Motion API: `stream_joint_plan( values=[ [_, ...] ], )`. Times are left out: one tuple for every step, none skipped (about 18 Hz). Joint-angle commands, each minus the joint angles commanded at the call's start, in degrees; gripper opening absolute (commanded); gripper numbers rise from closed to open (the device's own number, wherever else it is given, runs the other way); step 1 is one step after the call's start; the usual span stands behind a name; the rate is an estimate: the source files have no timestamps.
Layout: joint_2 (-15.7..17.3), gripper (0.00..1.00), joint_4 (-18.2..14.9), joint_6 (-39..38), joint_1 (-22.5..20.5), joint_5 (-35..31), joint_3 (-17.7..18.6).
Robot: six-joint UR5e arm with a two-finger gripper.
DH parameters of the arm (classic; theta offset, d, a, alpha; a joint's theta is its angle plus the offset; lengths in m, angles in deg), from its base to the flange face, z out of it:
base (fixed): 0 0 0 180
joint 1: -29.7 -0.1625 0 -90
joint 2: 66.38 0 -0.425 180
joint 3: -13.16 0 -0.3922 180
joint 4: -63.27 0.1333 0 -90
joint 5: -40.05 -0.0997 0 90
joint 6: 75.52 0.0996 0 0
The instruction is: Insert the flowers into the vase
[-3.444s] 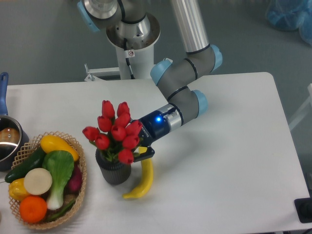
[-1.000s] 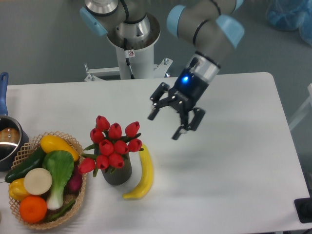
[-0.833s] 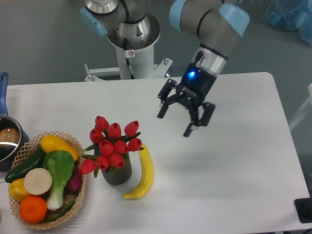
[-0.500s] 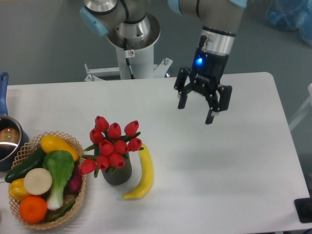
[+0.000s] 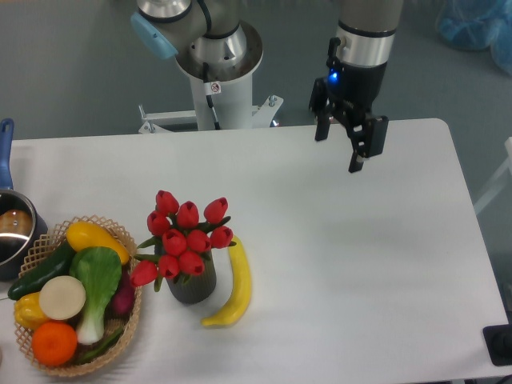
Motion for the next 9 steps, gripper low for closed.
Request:
stream_joint_plan(
  values=[
    [0.18,1.00,-1.67,0.01,-0.18,-0.44,-0.26],
    [0.44,1.00,-2.91,-0.08,0.00,-0.53,-0.87],
    [0.53,1.00,-3.79,-0.26,0.43,-0.88,-1.31],
    [0.62,1.00,-4.49,-0.61,0.61,-0.89,-1.93],
    [0.62,1.00,-5.46,-0.70,0.61,-0.97,-2.46],
    [0.62,1.00,-5.99,-0.70,0.61,-0.89,-2.46],
    [0.62,1.00,-6.08,-0.70,0.61,-0.80,-2.46],
    [0.62,1.00,-6.08,-0.70,0.61,-0.71,-2.37],
    [0.62,1.00,-6.08,-0.70,0.61,-0.54,-2.46]
  ],
)
